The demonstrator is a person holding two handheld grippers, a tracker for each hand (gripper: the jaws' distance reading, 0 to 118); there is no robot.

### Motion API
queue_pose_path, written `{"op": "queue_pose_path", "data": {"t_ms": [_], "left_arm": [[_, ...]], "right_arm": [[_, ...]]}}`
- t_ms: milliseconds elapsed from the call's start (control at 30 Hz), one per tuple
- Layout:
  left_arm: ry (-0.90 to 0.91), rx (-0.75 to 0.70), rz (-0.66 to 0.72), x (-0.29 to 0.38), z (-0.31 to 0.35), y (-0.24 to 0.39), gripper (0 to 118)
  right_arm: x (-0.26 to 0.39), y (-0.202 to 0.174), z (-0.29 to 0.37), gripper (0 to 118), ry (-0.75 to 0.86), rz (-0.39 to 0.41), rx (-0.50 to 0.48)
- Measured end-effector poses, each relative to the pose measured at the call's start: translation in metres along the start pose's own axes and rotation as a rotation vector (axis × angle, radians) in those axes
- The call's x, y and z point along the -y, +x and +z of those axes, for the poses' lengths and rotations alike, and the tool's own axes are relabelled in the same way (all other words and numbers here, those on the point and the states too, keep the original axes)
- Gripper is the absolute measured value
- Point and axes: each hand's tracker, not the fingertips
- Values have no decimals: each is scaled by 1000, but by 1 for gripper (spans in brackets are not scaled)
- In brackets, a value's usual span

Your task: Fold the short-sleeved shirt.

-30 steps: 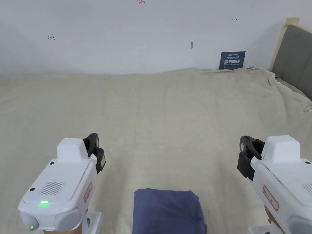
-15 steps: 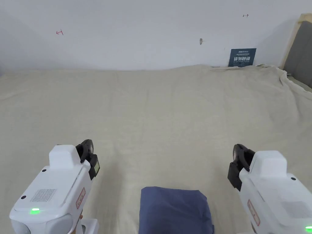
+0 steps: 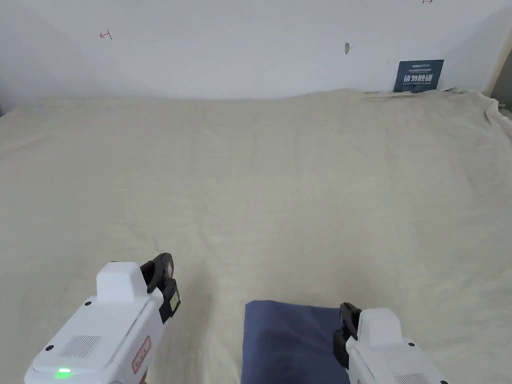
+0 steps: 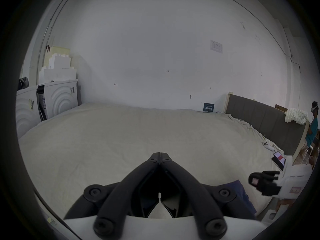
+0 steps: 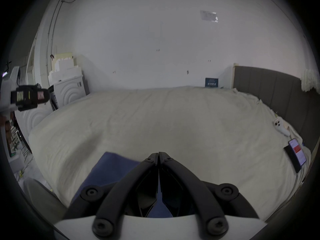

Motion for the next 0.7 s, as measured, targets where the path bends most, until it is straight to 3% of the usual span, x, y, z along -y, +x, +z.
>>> {"op": "queue_pose_path", "data": {"t_ms": [400,567,667,700], "left_arm": [[-110,108,37,28,-11,6,0],[-215,175,92,40,-21,9,0],[-285,223,143,46,-31,10,7],[-326,245,167,48,-35,10,14]], "right_arm": [[62,-11,-35,1,-109,-17,-14],[75,-17,-35,1,-61,34,10],[78,-12,-35,1,-51,16,-1],[77,-12,-34,1,-51,18,-4]]}}
